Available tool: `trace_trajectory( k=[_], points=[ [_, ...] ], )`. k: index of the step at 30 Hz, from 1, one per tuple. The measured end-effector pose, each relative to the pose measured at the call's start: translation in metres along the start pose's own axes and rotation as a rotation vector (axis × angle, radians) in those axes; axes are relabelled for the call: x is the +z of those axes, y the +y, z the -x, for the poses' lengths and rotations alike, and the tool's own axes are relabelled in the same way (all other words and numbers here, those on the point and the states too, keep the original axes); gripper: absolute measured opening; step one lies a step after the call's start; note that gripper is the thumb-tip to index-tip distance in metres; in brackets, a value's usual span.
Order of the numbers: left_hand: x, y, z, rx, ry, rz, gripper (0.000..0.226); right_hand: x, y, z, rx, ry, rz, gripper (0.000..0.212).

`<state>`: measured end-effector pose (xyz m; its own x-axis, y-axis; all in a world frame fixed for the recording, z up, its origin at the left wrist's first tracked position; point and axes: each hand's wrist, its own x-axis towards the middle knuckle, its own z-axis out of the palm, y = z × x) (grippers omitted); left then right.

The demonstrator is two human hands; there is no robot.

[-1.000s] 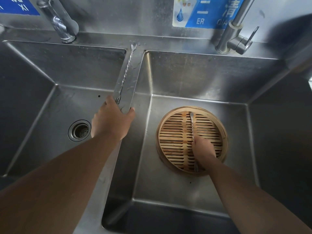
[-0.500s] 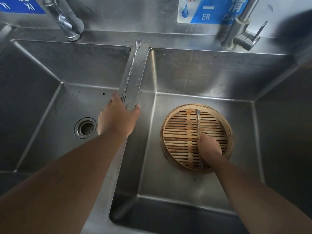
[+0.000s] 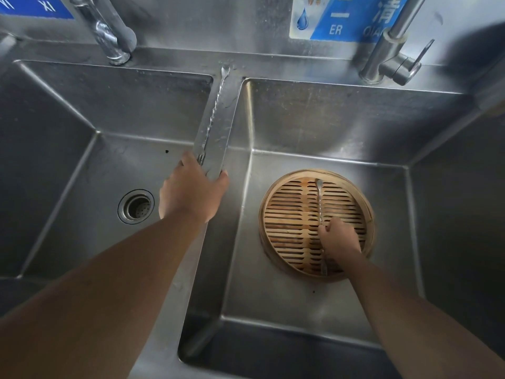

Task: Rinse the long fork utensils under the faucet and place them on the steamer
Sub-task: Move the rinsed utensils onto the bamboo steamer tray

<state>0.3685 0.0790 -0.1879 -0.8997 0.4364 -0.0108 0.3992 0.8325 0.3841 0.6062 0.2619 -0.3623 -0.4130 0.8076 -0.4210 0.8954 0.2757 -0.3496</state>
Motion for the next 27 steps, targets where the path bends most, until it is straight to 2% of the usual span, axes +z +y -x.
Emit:
trace_trajectory(
  k=[3, 8, 16, 21, 25, 27],
  points=[
    [0.001, 0.000, 0.000, 0.002, 0.003, 0.000, 0.053, -0.023, -0.007, 0.002, 0.023, 0.028, -0.041, 0.021],
    [-0.001, 0.001, 0.002, 0.009, -0.009, 0.008, 0.053, -0.084, -0.075, 0.004, -0.142, 0.155, -0.089, 0.014],
    [-0.006, 0.001, 0.001, 0.006, -0.072, 0.078, 0.052, -0.125, -0.240, 0.019, -0.298, 0.027, -0.348, 0.016],
    [-0.006, 0.001, 0.000, 0.012, -0.080, 0.058, 0.057, -0.123, -0.320, 0.014, -0.328, 0.052, -0.223, 0.023],
    [-0.006, 0.000, -0.001, 0.017, -0.101, 0.052, 0.058, -0.118, -0.352, 0.007, -0.264, 0.063, -0.059, 0.042],
    [-0.006, 0.000, -0.002, 0.010, -0.115, 0.060, 0.060, -0.117, -0.360, 0.007, -0.241, 0.081, 0.007, 0.039]
  ],
)
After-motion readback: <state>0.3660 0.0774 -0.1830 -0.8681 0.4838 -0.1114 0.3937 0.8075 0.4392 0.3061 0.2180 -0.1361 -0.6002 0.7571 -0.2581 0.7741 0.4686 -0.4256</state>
